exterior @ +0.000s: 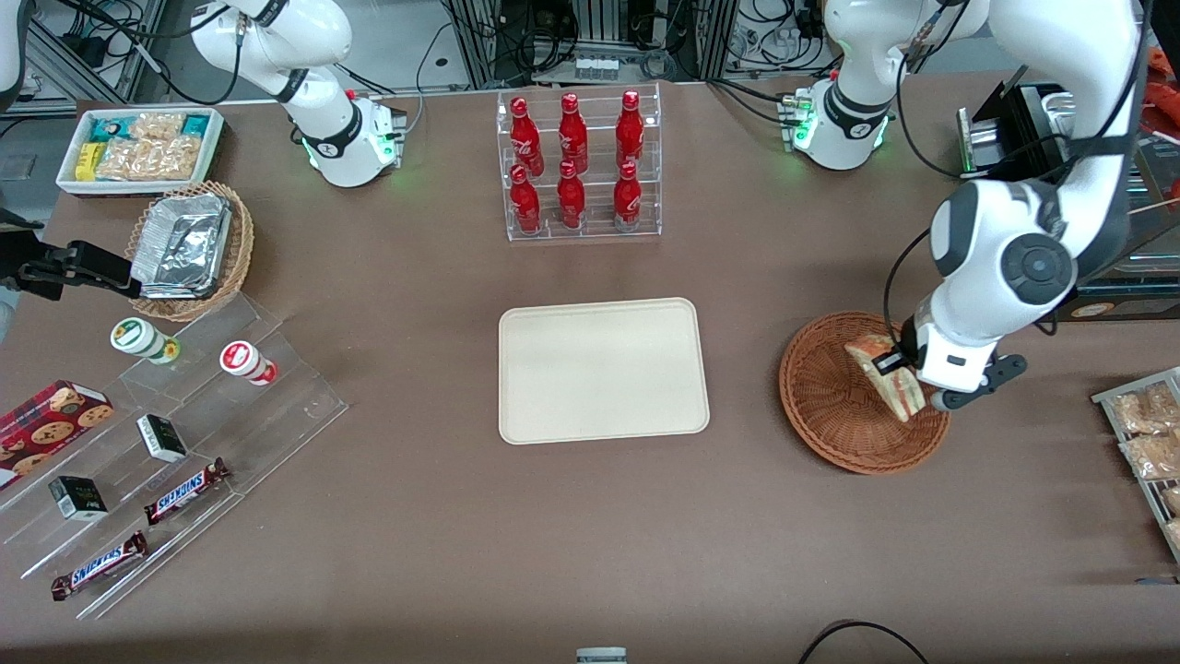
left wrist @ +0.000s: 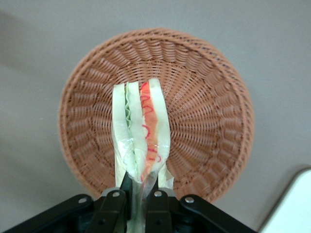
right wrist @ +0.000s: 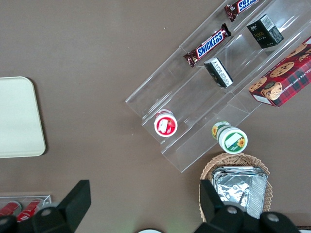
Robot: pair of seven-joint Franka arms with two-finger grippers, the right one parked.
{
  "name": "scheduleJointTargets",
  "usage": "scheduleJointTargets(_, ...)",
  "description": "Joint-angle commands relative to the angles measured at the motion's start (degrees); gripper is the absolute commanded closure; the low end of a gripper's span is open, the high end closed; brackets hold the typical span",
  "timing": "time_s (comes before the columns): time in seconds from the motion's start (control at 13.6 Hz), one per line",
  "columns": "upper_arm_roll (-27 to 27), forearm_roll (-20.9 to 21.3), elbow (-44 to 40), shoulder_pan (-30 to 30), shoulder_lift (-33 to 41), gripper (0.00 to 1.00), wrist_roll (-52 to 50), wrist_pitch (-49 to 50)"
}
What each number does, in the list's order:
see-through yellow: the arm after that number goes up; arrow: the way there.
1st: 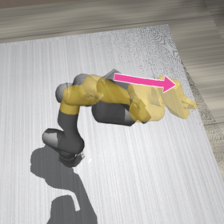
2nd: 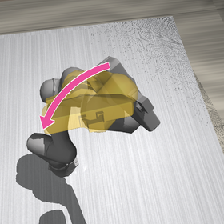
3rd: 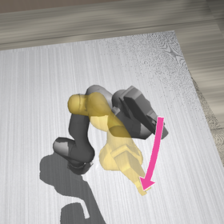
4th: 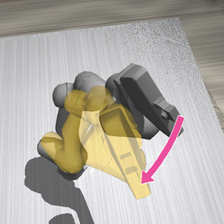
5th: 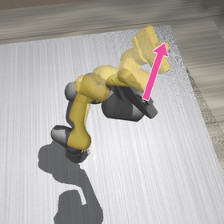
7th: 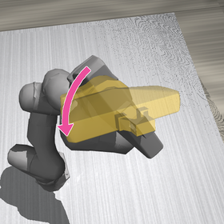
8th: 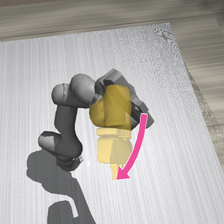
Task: Place sandwich from basket to tray
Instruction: 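Carry the held sandwich with the left gripper over the cream tray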
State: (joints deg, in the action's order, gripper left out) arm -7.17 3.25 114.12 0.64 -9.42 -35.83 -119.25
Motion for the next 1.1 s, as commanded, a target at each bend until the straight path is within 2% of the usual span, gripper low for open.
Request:
scheduleJointTargets(0.0,-2.5,0.3,-8.4,0.6,-0.7,1.00,-0.6,7.8)
scheduleJointTargets(0.37,-13.3,-0.1,-18.4,2.9,-4.8,1.00,-6.8,9.1)
scheduleJointTargets(0.51,-13.8,0.0,-23.9,8.7,-9.5,1.00,-10.5,9.3)
scheduleJointTargets(0.73,-13.8,0.6,-27.1,16.6,-15.3,1.00,-13.6,8.8)
scheduleJointTargets(1.03,-13.7,0.7,-30.7,22.6,-21.4,1.00,-13.8,8.2)
